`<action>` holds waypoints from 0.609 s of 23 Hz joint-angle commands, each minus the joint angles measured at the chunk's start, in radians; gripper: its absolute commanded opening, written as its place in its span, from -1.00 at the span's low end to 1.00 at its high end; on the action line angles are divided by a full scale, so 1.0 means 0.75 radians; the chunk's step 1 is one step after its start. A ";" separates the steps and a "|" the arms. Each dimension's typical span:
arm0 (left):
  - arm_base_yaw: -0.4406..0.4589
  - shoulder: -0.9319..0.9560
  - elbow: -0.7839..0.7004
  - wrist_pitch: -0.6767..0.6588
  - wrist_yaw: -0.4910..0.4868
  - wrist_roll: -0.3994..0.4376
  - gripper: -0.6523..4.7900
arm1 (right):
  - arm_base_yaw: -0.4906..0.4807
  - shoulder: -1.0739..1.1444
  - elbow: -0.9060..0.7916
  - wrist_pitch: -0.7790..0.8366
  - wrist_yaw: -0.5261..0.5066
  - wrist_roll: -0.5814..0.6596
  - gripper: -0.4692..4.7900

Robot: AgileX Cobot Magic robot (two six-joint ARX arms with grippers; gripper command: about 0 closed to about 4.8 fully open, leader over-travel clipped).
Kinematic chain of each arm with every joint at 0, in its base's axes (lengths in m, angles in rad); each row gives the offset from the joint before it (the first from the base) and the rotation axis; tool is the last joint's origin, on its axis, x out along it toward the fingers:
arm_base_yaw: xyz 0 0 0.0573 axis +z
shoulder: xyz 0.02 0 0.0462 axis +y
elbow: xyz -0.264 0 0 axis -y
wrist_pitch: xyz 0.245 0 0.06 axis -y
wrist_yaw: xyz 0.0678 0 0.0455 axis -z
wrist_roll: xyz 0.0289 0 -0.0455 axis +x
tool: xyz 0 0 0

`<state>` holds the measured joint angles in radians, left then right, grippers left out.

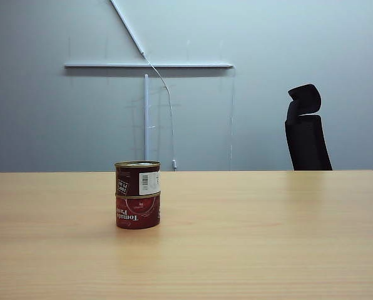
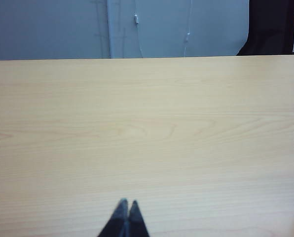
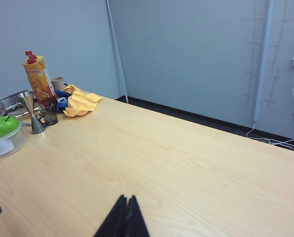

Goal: Stack a can of tomatoes on the right onto the can of tomatoes on the left.

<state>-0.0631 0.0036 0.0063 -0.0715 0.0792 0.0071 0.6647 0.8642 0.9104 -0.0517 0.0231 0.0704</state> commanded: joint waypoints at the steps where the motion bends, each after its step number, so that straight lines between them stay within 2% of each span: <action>1: 0.000 0.003 0.004 0.007 0.006 0.000 -0.77 | 0.004 -0.038 0.003 -0.029 0.006 -0.066 -0.86; 4: 0.001 0.003 0.004 0.007 0.006 0.000 -0.77 | -0.063 -0.125 0.000 -0.099 -0.003 -0.110 -0.86; 9: -0.001 0.003 0.004 0.007 0.005 0.000 -0.77 | -0.233 -0.203 -0.087 -0.050 -0.027 -0.110 -0.86; 10: -0.001 0.003 0.004 0.007 0.006 0.000 -0.77 | -0.298 -0.261 -0.160 -0.038 -0.042 -0.110 -0.86; 14: -0.001 0.003 0.004 0.007 0.006 0.000 -0.77 | -0.421 -0.392 -0.354 0.044 -0.022 -0.110 -0.86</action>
<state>-0.0631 0.0040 0.0063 -0.0719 0.0788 0.0071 0.3744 0.5907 0.6827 -0.0715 -0.0006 -0.0093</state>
